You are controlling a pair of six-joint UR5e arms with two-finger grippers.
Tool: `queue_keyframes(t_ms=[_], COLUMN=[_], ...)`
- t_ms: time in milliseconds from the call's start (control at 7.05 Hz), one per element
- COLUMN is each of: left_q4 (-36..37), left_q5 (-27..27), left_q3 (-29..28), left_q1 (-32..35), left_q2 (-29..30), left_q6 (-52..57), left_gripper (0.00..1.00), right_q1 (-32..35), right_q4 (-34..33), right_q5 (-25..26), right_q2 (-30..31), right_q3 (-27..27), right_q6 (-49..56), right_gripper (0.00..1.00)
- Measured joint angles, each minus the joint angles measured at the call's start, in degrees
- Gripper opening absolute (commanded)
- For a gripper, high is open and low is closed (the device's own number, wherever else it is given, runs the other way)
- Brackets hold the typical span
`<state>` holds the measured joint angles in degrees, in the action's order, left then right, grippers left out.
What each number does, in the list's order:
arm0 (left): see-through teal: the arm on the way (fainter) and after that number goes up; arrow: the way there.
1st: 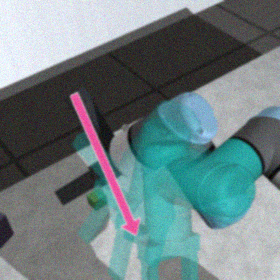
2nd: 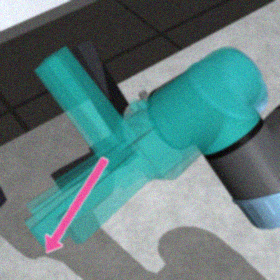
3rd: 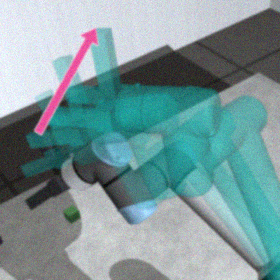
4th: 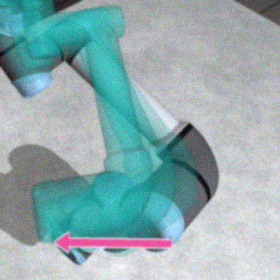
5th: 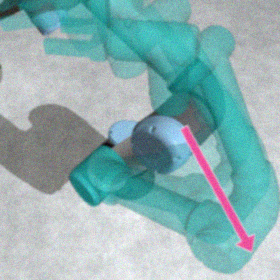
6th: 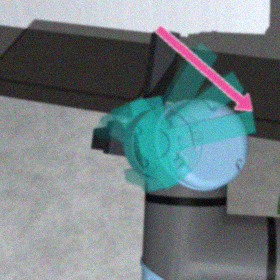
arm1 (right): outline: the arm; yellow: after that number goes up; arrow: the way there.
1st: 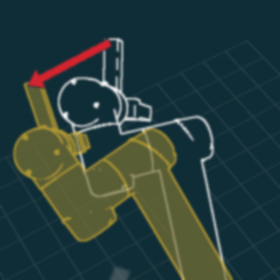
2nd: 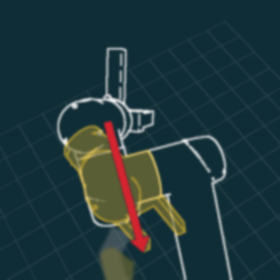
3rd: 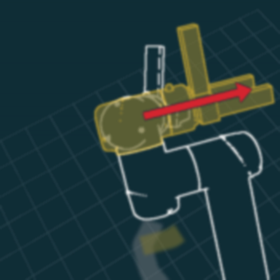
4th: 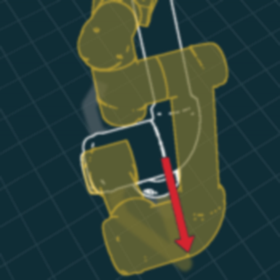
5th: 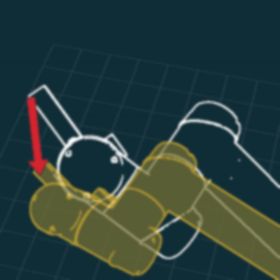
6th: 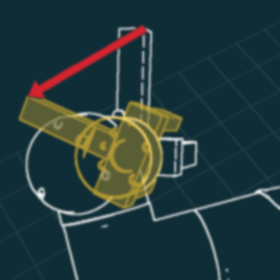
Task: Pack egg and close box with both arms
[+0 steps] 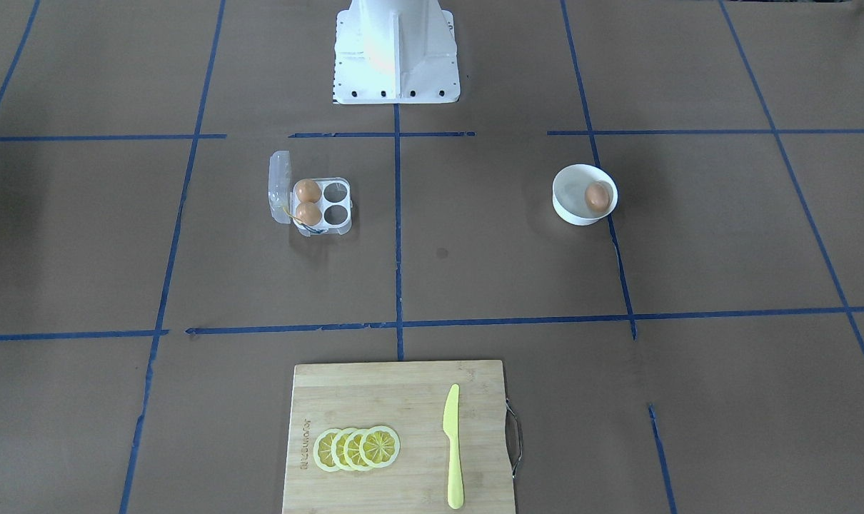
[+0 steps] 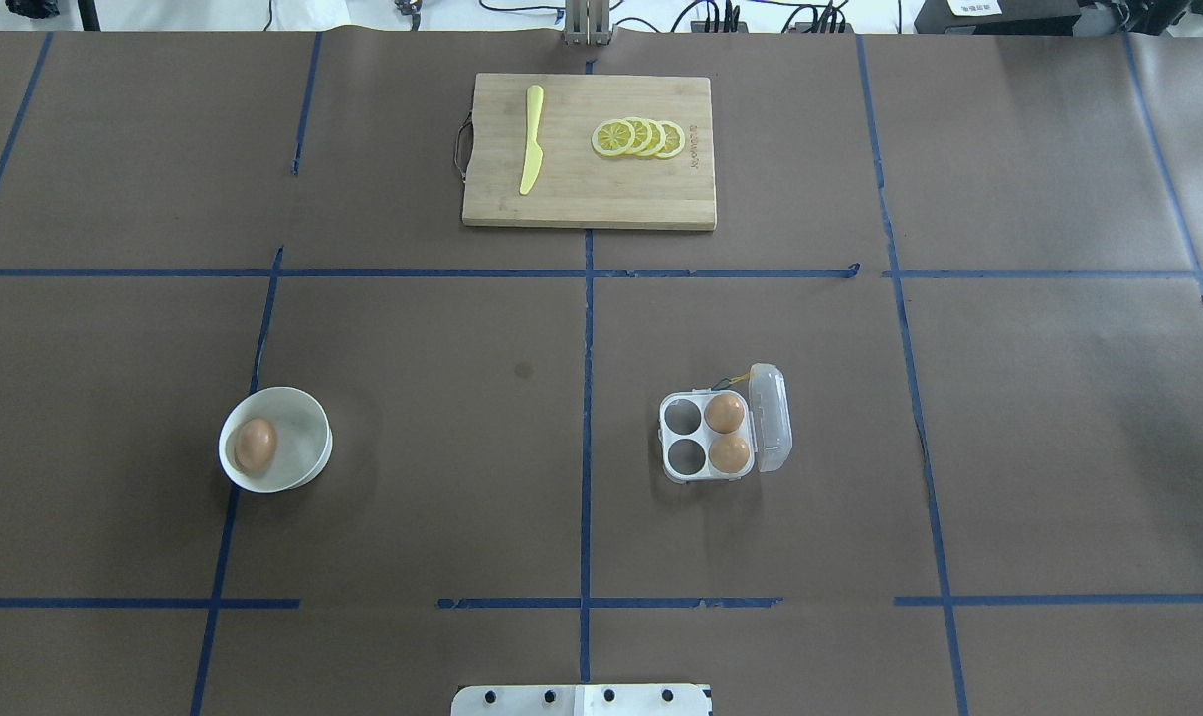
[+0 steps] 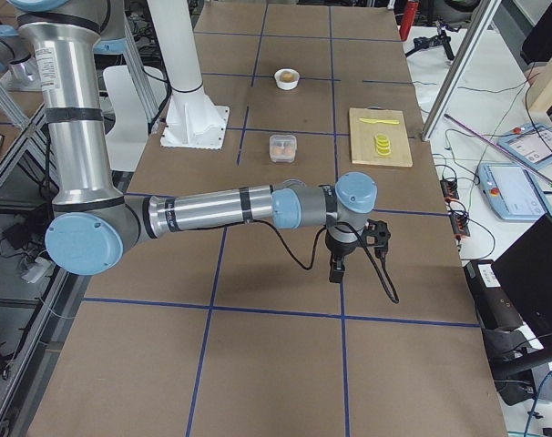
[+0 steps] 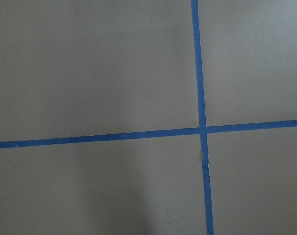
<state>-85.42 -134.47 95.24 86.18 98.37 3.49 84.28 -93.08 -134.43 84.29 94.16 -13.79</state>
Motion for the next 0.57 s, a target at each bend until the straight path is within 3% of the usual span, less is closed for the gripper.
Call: queue_keyframes(t_ms=[567], left_q4=[1.3], left_q5=[0.2], left_q3=[2.5], left_q1=[0.0], left_q2=[0.5], left_q6=[-0.5], left_gripper=[1.00], right_q1=[0.0], right_q4=[1.0], right_q5=[-0.1], right_q2=[0.4], right_q3=[0.3], right_q6=[-0.3], right_gripper=[1.00])
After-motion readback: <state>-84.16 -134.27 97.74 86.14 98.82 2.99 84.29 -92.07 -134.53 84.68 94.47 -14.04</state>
